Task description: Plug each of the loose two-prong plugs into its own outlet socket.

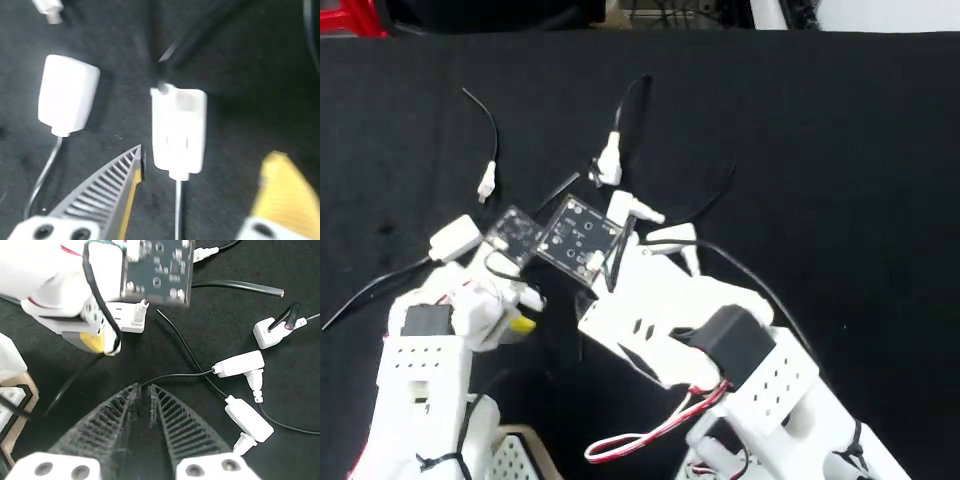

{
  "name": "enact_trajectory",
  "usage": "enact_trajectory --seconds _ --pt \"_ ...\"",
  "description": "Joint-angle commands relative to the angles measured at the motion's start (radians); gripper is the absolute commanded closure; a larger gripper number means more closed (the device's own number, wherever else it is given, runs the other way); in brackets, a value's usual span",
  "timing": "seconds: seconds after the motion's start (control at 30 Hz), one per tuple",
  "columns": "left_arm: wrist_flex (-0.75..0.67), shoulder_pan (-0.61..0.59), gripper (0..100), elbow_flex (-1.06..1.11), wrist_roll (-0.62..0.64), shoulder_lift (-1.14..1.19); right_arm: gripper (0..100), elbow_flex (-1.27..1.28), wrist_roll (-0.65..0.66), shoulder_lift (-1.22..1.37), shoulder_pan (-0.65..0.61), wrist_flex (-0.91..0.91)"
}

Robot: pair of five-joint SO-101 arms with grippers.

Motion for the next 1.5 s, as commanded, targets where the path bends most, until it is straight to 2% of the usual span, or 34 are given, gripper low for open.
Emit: enact_trajectory --seconds 0.0,0.17,0.27,0.53,0.77,0.87,1.1,1.3,1.47 --pt "-0.092 -0.015 59 0.024 0.031 -0.002 97.3 -0.007 -0.009 -0.021 0.015 -0.018" --pt "-0.221 -0.001 69 0.101 0.072 0.000 97.3 0.010 -0.009 -0.021 0.011 -0.029" --pt "-0.301 0.013 70 0.159 0.097 0.000 97.3 0.015 -0.011 -0.016 0.011 -0.046" --pt "-0.299 0.016 71 0.110 0.141 0.080 97.3 0.015 -0.014 -0.019 0.011 -0.046" --pt "-0.163 0.013 71 -0.188 0.146 0.516 97.3 0.015 -0.014 -0.019 0.011 -0.046" --pt "-0.144 0.008 74 -0.285 0.190 0.654 97.3 0.015 -0.014 -0.019 0.011 -0.046" --pt "-0.132 0.010 98 -0.305 0.198 0.669 97.3 0.015 -0.012 -0.021 0.012 -0.046" --pt "0.003 0.016 95 -0.361 0.195 0.669 97.5 0.015 -0.015 -0.021 0.015 -0.046" --pt "0.150 0.012 97 -0.519 0.207 0.615 97.5 0.015 -0.015 -0.021 0.015 -0.046"
